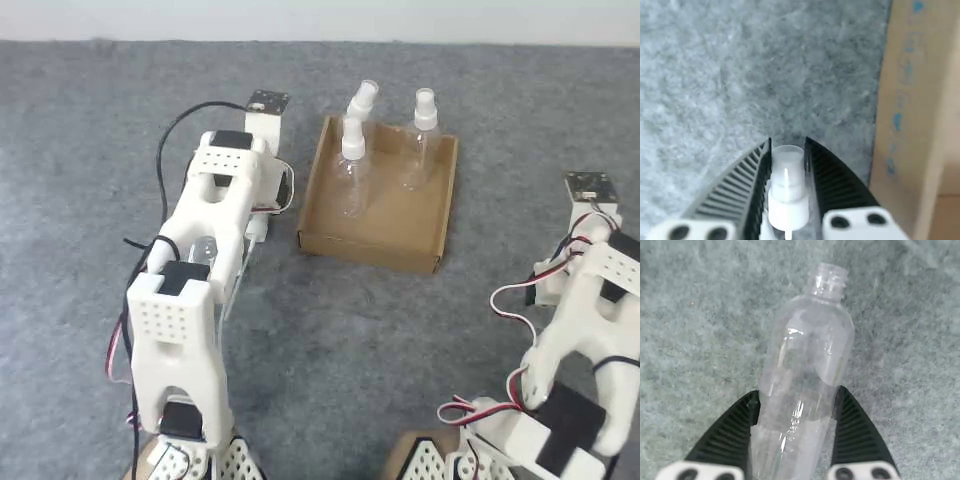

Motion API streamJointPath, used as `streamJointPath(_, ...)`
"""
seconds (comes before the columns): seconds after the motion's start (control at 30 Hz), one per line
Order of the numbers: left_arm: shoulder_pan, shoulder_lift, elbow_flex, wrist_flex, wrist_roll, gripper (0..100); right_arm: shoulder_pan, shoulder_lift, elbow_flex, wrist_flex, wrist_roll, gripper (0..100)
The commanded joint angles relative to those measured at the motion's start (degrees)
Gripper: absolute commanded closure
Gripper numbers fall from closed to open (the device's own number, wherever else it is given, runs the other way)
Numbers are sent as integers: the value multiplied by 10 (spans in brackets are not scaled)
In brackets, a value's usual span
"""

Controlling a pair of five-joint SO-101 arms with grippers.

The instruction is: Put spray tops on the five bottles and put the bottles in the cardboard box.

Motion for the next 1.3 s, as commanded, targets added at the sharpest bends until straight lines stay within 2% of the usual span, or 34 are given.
streamJointPath(0.0,-1,-4,-38,38,-36,923,5,-4,-3,-8,7,993)
streamJointPath(0.13,-3,-3,-36,50,-38,881,5,0,-3,-7,7,993)
streamJointPath(0.53,4,-2,-7,48,-34,880,3,-2,-5,-4,13,991)
streamJointPath(0.67,3,-2,2,38,-37,882,2,0,-5,10,70,909)
streamJointPath(0.77,4,-3,2,38,-37,925,6,-3,-4,10,79,850)
streamJointPath(0.9,6,-11,-15,44,-35,978,5,-7,-6,4,80,859)
streamJointPath(1.2,-4,-63,-214,206,-13,979,3,-7,-22,10,81,858)
streamJointPath(1.27,-5,-76,-267,244,-12,979,4,-6,-21,10,81,831)
